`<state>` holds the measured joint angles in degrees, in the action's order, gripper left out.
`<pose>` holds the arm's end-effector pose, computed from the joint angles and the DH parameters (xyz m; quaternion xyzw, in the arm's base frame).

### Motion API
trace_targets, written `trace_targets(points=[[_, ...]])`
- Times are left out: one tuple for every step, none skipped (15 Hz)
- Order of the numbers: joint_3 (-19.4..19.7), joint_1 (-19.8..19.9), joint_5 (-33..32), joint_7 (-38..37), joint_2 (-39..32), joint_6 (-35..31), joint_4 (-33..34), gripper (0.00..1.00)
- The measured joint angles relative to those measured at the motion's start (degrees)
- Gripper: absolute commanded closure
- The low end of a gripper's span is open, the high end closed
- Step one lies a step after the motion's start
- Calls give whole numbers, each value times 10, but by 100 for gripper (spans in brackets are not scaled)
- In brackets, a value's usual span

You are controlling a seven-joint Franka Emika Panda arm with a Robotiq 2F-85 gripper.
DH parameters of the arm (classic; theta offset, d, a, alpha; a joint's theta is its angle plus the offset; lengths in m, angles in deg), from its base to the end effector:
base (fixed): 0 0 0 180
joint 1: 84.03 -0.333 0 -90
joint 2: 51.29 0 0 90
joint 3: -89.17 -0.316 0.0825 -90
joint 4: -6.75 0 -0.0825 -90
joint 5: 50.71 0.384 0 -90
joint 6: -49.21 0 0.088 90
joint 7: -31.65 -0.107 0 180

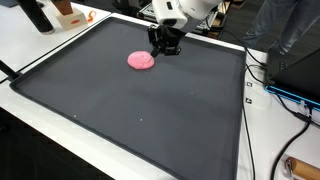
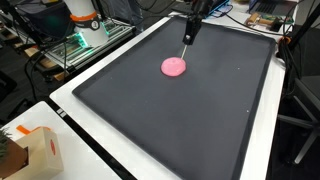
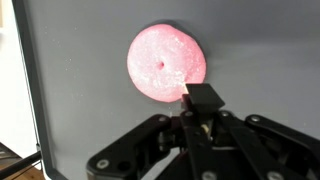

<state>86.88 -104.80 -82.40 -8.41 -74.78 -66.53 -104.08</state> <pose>0.5545 0.2020 0.2571 0.9641 0.0140 -0.0185 0.2646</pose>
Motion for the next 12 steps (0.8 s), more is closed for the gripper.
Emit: trace_targets(points=[[0,3,9,5,1,4,2,97],[-1,6,17,9,2,6,6,97],[-1,10,26,14,2,6,10,97],[-1,13,36,21,4,6,13,97],[-1,17,46,28,6,6,16,97],[-1,21,58,37,9,6,18,97],[-2,26,70,47,13,6,20,97],[-2,31,83,59,16,7,23,97],[-2,36,97,72,20,8,26,97],[-2,41,111,84,25,10,28,97],[-2,47,126,98,30,13,30,97],[-2,53,139,111,35,15,32,97]])
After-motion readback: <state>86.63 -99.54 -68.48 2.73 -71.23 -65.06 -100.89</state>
